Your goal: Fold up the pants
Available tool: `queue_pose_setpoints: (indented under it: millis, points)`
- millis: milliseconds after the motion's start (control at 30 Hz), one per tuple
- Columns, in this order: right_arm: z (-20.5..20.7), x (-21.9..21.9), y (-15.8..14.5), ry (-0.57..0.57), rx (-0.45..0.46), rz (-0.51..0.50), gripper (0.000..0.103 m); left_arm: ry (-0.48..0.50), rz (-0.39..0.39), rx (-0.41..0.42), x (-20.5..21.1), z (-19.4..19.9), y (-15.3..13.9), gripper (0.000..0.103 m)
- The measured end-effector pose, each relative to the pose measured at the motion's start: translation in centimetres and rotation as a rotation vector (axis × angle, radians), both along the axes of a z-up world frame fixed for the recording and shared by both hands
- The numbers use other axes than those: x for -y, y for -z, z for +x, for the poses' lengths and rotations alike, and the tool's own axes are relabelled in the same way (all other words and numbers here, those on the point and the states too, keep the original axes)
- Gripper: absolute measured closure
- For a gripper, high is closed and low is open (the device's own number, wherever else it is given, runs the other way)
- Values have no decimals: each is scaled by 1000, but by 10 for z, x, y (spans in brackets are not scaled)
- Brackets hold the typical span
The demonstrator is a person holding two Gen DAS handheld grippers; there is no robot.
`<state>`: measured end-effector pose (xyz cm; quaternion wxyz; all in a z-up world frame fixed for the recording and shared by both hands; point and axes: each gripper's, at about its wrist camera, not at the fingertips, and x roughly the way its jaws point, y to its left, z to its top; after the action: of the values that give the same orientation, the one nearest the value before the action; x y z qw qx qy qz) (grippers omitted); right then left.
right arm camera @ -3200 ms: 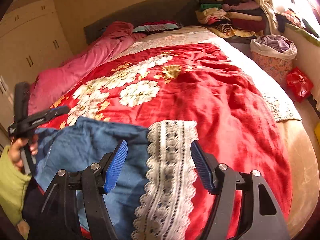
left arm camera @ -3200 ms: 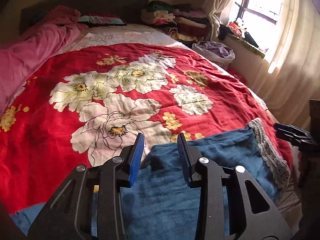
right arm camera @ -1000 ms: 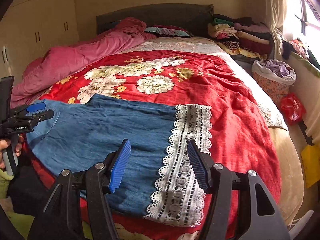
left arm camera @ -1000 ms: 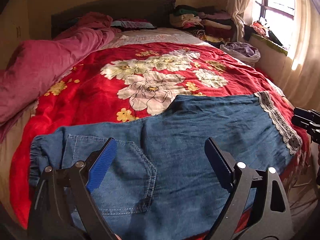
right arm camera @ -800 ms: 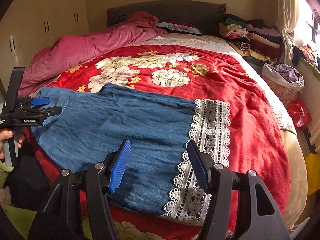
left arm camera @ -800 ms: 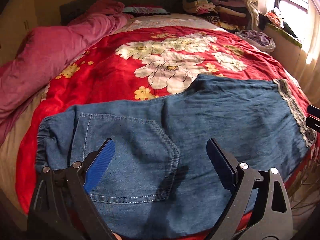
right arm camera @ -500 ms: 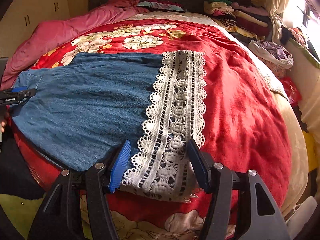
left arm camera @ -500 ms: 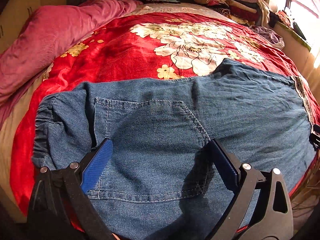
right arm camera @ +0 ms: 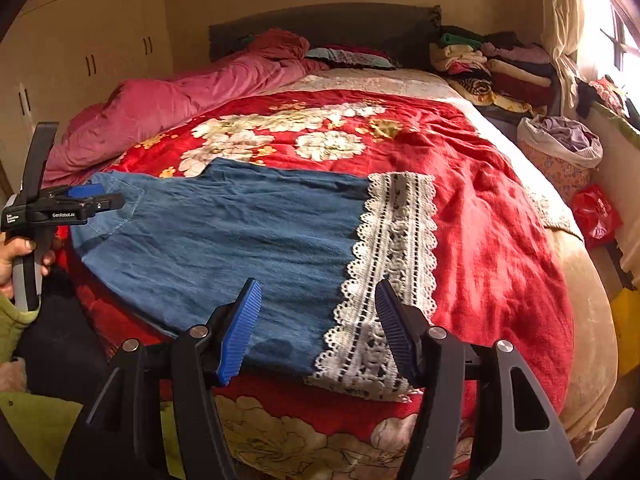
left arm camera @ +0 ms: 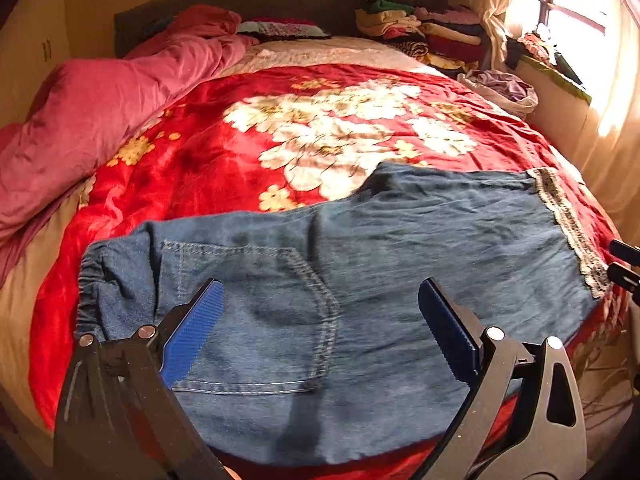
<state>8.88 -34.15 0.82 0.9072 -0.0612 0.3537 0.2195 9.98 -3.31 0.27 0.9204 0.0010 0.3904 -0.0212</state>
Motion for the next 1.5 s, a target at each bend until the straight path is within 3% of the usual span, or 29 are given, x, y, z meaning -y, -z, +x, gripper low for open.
queue_pose_setpoints:
  millis: [100,267,433,567,767,1067,1100,1133,1167,1500]
  points:
    - [-2,-18,2,-49,-10,13,45,65,-13,7,22,-2,-3,10]
    - [0,-36,22,-84,-66,9,45,141,13,-51,49,3,20,10]
    - [4,-31,56,-52,-172,-17,45,128,67,-150,49,12,52,10]
    - [1,-24,59,-38,-173,39,44,130,48,-142,43,12,59,10]
    - [-8,-13,31,-42,-116,77,45,125,24,-114,43,6,45,10]
    - [-14,26,5,57,-48,86,44,155,-25,-33,58,0,6,10]
    - [-14,30,4,67,-46,90,41,163,-20,-26,62,0,3,10]
    - [-15,35,3,83,-39,92,29,171,-16,-20,65,0,0,10]
    - [-14,37,1,99,-30,94,27,178,-18,-16,68,0,-2,10]
    - [-17,64,5,173,-43,137,27,291,-29,-30,110,35,-15,10]
